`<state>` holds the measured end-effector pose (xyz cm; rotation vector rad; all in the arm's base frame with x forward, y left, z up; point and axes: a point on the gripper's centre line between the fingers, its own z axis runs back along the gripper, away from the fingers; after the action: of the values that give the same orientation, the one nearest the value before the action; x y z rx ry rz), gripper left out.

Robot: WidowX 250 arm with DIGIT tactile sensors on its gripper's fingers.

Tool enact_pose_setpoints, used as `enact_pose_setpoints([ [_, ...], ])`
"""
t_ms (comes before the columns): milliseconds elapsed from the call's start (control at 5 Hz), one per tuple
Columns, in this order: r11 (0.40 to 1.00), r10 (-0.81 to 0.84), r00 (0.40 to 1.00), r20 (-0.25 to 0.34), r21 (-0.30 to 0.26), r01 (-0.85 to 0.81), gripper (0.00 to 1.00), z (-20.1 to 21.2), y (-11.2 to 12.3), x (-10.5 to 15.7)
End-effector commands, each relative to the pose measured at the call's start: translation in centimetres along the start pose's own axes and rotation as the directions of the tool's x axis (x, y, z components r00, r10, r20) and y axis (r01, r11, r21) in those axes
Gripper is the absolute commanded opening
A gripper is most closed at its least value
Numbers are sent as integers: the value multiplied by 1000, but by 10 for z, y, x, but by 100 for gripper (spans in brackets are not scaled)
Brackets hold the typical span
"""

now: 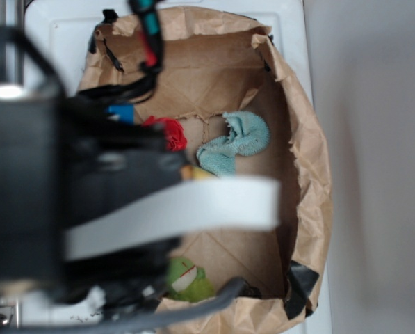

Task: Grab the blue cloth.

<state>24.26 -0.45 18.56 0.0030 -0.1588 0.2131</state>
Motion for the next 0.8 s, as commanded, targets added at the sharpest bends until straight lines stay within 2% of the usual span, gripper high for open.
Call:
enact_pose_setpoints([
  [0, 998, 60, 996, 68, 2, -61, 100, -28, 18, 44],
  [200, 997, 72, 993, 89, 36, -75, 100, -40, 25, 51],
  [600, 997, 72, 993, 89, 36, -75, 100, -40, 25, 51],
])
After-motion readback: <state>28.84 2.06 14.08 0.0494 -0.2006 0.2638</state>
